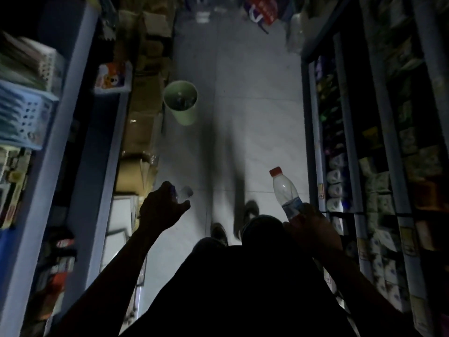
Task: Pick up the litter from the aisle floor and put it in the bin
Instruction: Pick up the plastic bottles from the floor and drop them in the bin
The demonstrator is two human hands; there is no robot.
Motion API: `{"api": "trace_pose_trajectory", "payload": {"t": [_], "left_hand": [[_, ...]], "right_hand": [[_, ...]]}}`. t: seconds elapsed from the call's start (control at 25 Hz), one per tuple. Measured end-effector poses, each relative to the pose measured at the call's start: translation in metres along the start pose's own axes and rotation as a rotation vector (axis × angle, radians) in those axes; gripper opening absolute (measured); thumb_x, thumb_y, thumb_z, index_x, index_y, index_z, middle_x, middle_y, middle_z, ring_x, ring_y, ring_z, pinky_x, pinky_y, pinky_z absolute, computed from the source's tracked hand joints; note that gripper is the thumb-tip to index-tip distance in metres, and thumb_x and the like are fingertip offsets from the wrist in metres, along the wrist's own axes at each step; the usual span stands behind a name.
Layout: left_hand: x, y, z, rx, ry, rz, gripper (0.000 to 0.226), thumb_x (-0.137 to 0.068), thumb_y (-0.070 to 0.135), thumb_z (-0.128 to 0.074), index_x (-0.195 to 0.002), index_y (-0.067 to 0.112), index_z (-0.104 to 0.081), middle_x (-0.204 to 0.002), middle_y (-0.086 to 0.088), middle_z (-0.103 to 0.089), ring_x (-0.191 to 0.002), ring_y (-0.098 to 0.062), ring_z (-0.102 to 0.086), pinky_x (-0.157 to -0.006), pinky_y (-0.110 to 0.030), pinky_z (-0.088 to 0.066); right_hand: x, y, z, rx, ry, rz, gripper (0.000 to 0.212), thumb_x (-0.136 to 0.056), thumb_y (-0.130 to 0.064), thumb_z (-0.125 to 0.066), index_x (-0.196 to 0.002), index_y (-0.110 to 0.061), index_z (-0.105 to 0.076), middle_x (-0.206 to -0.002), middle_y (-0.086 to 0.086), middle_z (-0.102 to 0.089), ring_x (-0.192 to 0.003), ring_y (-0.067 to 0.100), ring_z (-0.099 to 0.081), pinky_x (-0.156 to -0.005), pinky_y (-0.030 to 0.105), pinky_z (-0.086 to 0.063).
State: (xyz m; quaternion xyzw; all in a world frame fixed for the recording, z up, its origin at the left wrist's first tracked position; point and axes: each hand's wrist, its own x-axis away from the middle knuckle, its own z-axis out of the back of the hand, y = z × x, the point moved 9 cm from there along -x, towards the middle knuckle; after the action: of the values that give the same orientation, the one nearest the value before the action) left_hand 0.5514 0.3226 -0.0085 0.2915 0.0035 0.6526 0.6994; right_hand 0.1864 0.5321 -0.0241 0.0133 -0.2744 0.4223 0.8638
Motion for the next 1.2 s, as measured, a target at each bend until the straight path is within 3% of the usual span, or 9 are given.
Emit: {"api": "trace_pose_trajectory", "payload": {"t": [0.12,0.28,0.36,0.44,0.52,0.68,0.92,1.08,1.2], "left_hand": [[-0.076,0.045,0.015,-0.021,0.013,-0.072,0.050,-0.073,0.049,-0.082,-0.099,0.015,-0.055,-0.078,0.002,-0.060,-0.073,-0.022,-0.060,-0.065,-0.029,-0.044],[-0.171,0.090,0.032,-0.048,0.010,-0.046,0.047,-0.073,0.051,-0.081,-0.094,0.018,-0.054,-0.071,0.007,-0.056,-0.067,-0.017,-0.057,-0.060,-0.027,-0.040],[-0.205,0.101,0.041,-0.057,-0.009,-0.004,0.044,-0.074,0.050,-0.080,-0.091,0.018,-0.053,-0.070,0.008,-0.054,-0.063,-0.013,-0.053,-0.054,-0.026,-0.035],[-0.233,0.107,0.050,-0.059,-0.015,0.058,0.042,-0.075,0.049,-0.080,-0.088,0.021,-0.051,-0.070,0.010,-0.052,-0.061,-0.009,-0.049,-0.051,-0.024,-0.030],[-0.256,0.103,0.060,-0.044,-0.014,0.141,0.041,-0.076,0.048,-0.080,-0.088,0.022,-0.051,-0.070,0.012,-0.051,-0.060,-0.004,-0.047,-0.051,-0.022,-0.028],[-0.283,0.077,0.077,0.059,-0.021,0.331,0.044,-0.075,0.051,-0.082,-0.089,0.021,-0.054,-0.073,0.012,-0.055,-0.065,-0.009,-0.054,-0.057,-0.027,-0.035],[-0.355,0.039,0.095,0.139,-0.045,0.475,0.042,-0.075,0.050,-0.083,-0.088,0.021,-0.055,-0.074,0.010,-0.058,-0.065,-0.007,-0.054,-0.059,-0.026,-0.038],[-0.441,0.036,0.112,0.234,-0.109,0.470,0.047,-0.075,0.050,-0.083,-0.090,0.020,-0.050,-0.076,0.004,-0.056,-0.066,-0.009,-0.054,-0.056,-0.025,-0.035],[-0.505,0.042,0.114,0.331,-0.165,0.535,0.063,-0.072,0.056,-0.083,-0.103,0.018,-0.045,-0.087,0.003,-0.056,-0.076,-0.015,-0.057,-0.062,-0.030,-0.040]], "right_hand": [[-0.050,0.003,0.009,0.001,-0.018,-0.057,0.084,-0.069,-0.078,-0.054,-0.133,-0.024,-0.048,-0.119,0.005,-0.064,-0.103,0.033,-0.068,-0.081,0.042,-0.056],[-0.146,-0.028,0.049,-0.108,-0.063,-0.074,0.067,-0.082,-0.054,-0.075,-0.132,-0.017,-0.050,-0.114,0.009,-0.066,-0.103,0.035,-0.068,-0.082,0.042,-0.055],[-0.199,-0.055,0.080,-0.114,-0.073,-0.046,0.059,-0.085,-0.064,-0.065,-0.128,-0.025,-0.051,-0.111,0.001,-0.063,-0.099,0.028,-0.066,-0.082,0.040,-0.053],[-0.259,-0.085,0.099,-0.049,-0.060,0.038,0.073,-0.079,-0.085,-0.043,-0.128,-0.031,-0.052,-0.115,-0.004,-0.058,-0.101,0.024,-0.064,-0.082,0.037,-0.051],[-0.318,-0.122,0.116,0.015,-0.092,0.135,0.083,-0.074,-0.082,-0.034,-0.132,-0.025,-0.054,-0.119,0.000,-0.058,-0.103,0.028,-0.063,-0.083,0.039,-0.053],[-0.398,-0.223,0.174,0.110,-0.089,0.271,0.068,-0.082,-0.067,-0.055,-0.131,-0.021,-0.051,-0.117,0.002,-0.055,-0.103,0.029,-0.062,-0.081,0.039,-0.051],[-0.507,-0.334,0.191,0.147,-0.134,0.372,0.068,-0.076,-0.071,-0.056,-0.124,-0.022,-0.049,-0.107,-0.003,-0.054,-0.095,0.024,-0.063,-0.074,0.034,-0.046],[-0.554,-0.380,0.185,0.065,-0.259,0.238,0.065,-0.078,-0.063,-0.072,-0.125,-0.024,-0.051,-0.113,0.001,-0.061,-0.105,0.029,-0.065,-0.083,0.037,-0.049],[-0.588,-0.404,0.164,0.003,-0.395,0.131,0.087,-0.073,-0.065,-0.078,-0.143,-0.028,-0.041,-0.129,0.002,-0.062,-0.117,0.029,-0.063,-0.087,0.038,-0.047]]}}
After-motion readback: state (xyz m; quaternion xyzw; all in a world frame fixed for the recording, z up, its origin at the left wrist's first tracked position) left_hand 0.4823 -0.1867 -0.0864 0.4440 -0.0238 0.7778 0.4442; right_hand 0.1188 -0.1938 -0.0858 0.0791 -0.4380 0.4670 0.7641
